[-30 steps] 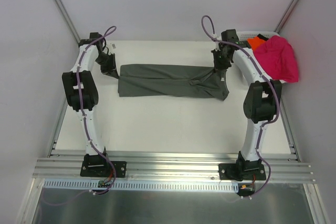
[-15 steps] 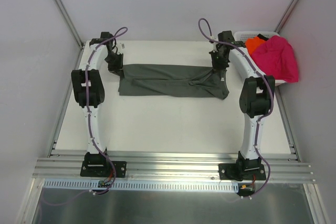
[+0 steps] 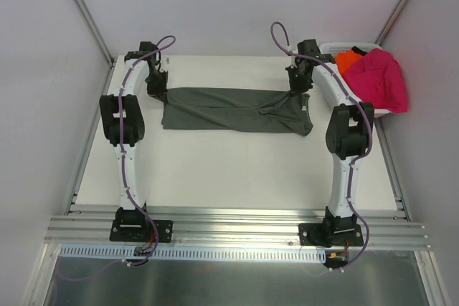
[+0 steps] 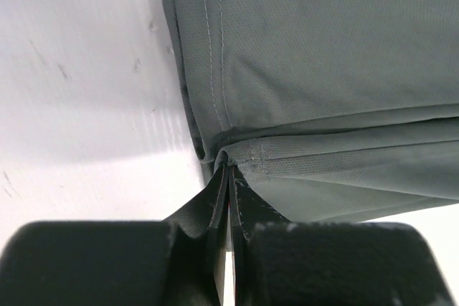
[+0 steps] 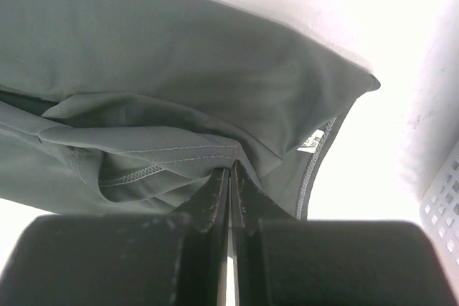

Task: Fold and stack the t-shirts
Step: Fold the tshirt

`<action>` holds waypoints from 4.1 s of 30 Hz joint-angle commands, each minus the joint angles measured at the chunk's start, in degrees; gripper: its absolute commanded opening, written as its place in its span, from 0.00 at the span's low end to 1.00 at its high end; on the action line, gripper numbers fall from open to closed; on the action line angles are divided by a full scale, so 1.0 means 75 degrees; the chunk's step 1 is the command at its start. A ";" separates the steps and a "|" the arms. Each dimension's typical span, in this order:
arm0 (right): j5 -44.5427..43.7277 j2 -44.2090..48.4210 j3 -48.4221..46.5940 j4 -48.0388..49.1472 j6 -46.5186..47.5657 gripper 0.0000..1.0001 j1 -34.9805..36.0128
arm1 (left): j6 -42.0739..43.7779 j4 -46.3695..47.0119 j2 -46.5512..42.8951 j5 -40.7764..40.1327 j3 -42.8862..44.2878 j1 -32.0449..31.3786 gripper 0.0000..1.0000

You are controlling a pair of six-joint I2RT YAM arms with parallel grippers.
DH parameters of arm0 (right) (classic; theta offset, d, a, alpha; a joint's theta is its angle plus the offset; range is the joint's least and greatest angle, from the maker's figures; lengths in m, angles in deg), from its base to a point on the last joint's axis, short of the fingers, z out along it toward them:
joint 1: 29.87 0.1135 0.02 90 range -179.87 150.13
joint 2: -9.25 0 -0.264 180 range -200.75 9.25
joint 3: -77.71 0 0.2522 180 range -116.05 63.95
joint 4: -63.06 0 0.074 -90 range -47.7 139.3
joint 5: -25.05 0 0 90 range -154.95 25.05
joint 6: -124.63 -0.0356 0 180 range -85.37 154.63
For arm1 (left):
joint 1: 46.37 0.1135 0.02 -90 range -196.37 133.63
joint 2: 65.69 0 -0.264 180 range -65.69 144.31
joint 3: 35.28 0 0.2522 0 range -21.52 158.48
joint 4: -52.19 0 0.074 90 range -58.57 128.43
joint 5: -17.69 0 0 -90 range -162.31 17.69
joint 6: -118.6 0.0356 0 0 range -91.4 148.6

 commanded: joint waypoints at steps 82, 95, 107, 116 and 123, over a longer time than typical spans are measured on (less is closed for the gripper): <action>0.1448 -0.0847 -0.1244 0.0396 -0.1328 0.82 0.1474 | -0.0566 -0.0238 -0.1825 0.1178 -0.2109 -0.0777 0.85; 0.1273 0.0701 0.0680 0.0290 -0.1093 0.81 0.0877 | -0.0624 -0.0203 -0.1813 0.1296 -0.2015 -0.0801 0.85; 0.1167 0.0502 0.0866 0.0161 -0.0940 0.76 0.0736 | -0.0683 -0.0215 -0.1883 0.1319 -0.2050 -0.0801 0.85; 0.1026 0.0010 0.0703 0.0137 -0.0671 0.58 0.0419 | -0.0671 -0.0203 -0.2001 0.1319 -0.2109 -0.0801 0.85; 0.1050 -0.0201 0.0610 0.0149 -0.0624 0.59 0.0372 | -0.0683 -0.0203 -0.1954 0.1284 -0.2004 -0.0801 0.85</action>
